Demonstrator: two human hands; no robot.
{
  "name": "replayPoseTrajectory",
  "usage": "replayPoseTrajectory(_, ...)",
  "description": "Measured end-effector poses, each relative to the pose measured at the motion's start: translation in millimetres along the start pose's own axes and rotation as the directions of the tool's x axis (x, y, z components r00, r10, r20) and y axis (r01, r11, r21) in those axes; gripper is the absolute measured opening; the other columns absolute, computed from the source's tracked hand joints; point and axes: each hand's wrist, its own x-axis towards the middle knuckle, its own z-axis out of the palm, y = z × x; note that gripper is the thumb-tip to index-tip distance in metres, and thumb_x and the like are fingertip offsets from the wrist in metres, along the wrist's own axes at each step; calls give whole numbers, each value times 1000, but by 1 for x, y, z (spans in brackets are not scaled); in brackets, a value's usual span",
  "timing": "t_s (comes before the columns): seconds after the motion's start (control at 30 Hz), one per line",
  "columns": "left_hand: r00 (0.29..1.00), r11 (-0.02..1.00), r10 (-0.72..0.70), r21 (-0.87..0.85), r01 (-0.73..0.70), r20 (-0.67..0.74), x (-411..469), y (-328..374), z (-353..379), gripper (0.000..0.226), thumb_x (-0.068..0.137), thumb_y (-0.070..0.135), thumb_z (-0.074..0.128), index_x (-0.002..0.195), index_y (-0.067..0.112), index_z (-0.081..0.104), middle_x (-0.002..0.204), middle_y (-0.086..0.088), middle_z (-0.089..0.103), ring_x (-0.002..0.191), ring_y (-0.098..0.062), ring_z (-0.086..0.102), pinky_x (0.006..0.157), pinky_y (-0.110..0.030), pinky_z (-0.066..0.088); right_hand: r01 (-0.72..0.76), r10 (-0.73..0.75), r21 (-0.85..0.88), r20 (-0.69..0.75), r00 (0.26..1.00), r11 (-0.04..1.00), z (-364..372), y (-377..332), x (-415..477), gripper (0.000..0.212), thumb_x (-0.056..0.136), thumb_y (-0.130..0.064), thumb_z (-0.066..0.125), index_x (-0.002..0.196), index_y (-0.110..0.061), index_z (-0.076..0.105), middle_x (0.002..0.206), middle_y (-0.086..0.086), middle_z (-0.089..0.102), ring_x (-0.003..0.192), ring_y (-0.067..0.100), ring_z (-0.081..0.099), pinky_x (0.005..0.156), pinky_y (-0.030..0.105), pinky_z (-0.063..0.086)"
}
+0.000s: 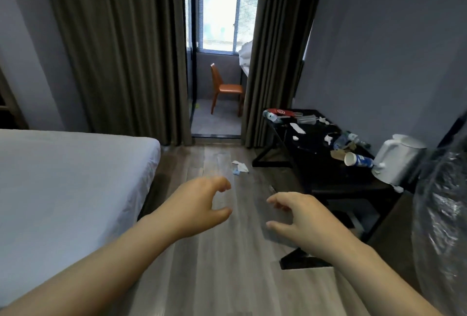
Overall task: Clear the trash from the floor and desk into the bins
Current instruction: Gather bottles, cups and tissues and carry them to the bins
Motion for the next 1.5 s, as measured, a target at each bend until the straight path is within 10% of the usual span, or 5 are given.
replayPoseTrajectory(1.5, 903, 995, 63, -91, -27, 424, 731, -393, 149, 45, 85, 44, 61, 126, 25, 53, 122, 9, 56, 109, -9, 56, 90, -25, 47, -474, 436, 132, 241, 867, 871, 133, 265, 724, 41, 81, -39, 67, 119, -25, 60, 112, -5, 63, 103, 8, 58, 89, 26, 46)
